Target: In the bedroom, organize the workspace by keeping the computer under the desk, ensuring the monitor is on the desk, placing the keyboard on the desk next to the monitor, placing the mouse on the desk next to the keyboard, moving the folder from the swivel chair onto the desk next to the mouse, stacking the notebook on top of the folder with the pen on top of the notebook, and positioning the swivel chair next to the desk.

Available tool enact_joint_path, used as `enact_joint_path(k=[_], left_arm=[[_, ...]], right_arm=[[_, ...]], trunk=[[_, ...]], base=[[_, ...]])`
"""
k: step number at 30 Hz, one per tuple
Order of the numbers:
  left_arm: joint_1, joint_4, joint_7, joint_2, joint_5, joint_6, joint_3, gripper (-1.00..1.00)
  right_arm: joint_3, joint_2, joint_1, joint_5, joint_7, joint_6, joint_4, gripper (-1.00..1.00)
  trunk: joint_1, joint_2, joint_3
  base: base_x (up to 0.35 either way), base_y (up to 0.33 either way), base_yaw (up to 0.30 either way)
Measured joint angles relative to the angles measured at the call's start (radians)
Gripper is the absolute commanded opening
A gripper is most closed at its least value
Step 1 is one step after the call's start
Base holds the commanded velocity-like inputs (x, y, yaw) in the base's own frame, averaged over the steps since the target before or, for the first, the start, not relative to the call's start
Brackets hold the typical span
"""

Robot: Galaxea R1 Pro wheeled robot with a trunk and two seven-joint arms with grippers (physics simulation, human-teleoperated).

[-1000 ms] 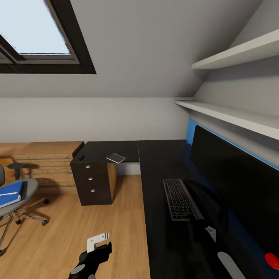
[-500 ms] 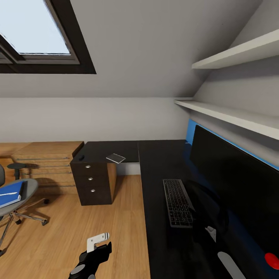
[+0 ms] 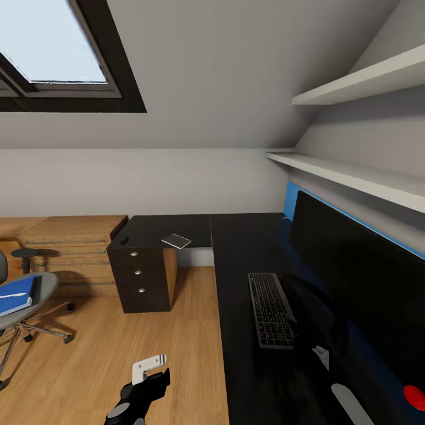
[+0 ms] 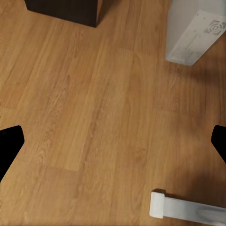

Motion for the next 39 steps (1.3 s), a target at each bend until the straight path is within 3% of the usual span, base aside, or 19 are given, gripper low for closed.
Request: enact_joint_path(k=[3, 31, 39], left_arm=[[0.0, -0.003, 0.0, -0.001, 0.0, 0.001, 0.001, 1.0], [0.0, -0.005, 0.001, -0.003, -0.001, 0.001, 0.006, 1.0], [0.0, -0.003, 0.0, -0.002, 0.0, 0.001, 0.006, 1.0]], right_arm=[[0.0, 0.0, 0.0, 0.0, -0.004, -0.001, 0.0, 1.0], [-0.002, -0.003, 0.0, 0.001, -0.008, -0.001, 0.0, 1.0], [-0.003, -0.003, 0.0, 0.003, -0.008, -0.003, 0.0, 1.0]], trunk=[[0.0, 0.0, 0.0], [0.107, -0.196, -0.088], [0.107, -0.196, -0.088]], base=[[0.0, 0.0, 0.0], [0.0, 0.0, 0.0], [0.0, 0.0, 0.0]])
